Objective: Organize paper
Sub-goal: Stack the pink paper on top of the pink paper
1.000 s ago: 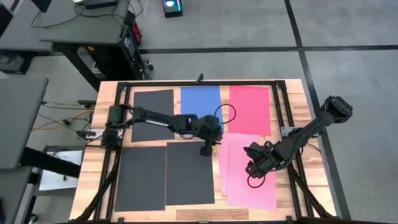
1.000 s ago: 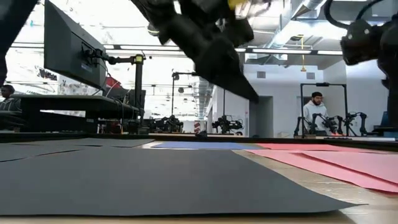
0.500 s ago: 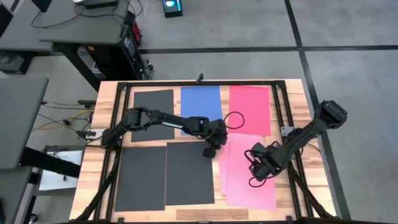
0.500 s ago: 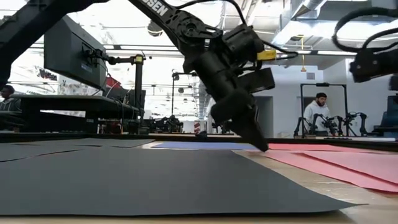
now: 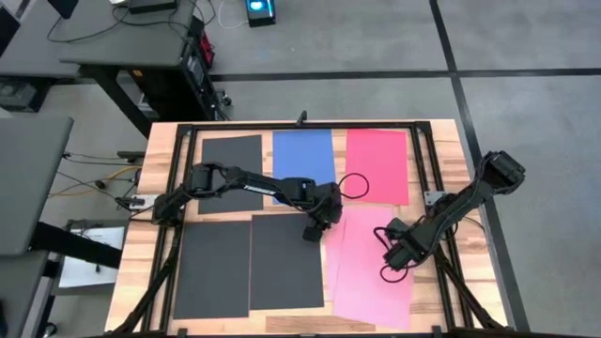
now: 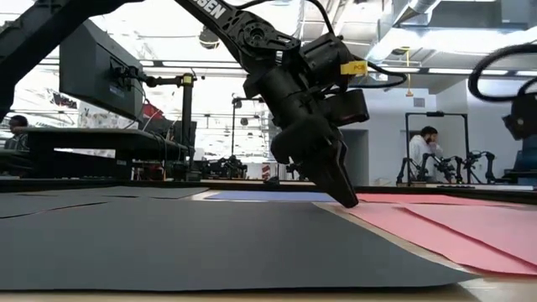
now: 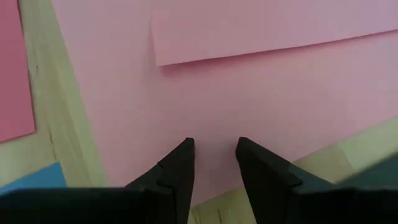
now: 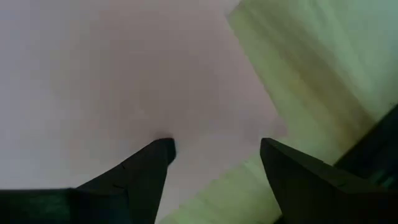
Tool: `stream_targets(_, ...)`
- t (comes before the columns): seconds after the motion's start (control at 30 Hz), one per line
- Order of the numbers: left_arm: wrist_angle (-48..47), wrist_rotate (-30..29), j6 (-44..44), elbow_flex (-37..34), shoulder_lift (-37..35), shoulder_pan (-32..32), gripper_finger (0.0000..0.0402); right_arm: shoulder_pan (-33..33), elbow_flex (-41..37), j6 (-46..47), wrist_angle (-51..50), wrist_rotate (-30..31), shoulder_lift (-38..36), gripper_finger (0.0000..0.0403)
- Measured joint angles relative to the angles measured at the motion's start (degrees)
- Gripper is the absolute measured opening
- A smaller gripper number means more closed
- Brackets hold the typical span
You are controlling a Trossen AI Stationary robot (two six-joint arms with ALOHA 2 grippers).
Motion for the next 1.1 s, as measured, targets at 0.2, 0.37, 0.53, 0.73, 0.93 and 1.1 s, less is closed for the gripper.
stream_targets(0.2,0.22,0.30,-0.10,-0.02,0.00,-0.93,0.0109,-0.75,-1.33,1.05,0.49,-0.26,-0.15,0.0212)
stream_targets(0.37,0.95,0.28,-0.88,-0.06,0.02,-1.24,0.0109,-3.66,-1.43,-2.11,0.91,0.12,-0.09,0.0205)
stream_targets(0.53,2.14,0.26,-1.68,-0.09,0.07,-1.56,0.0109,-7.44,-1.51,-5.75,1.71,4.10,-0.04,0.0204)
stream_targets(0.73,3.64,0.24,-2.26,-0.13,0.13,-1.94,0.0109,-10.58,-1.59,-8.85,2.06,6.68,-0.01,0.0204)
stream_targets(0.93,1.07,-0.30,-2.30,0.99,0.13,-1.93,0.0109,-11.73,-0.63,-11.16,0.64,8.59,0.29,0.0204)
stream_targets(1.1,-6.49,-2.50,-2.30,5.66,0.13,-1.88,0.0109,-11.43,0.92,-11.14,-4.35,8.65,0.48,0.0204)
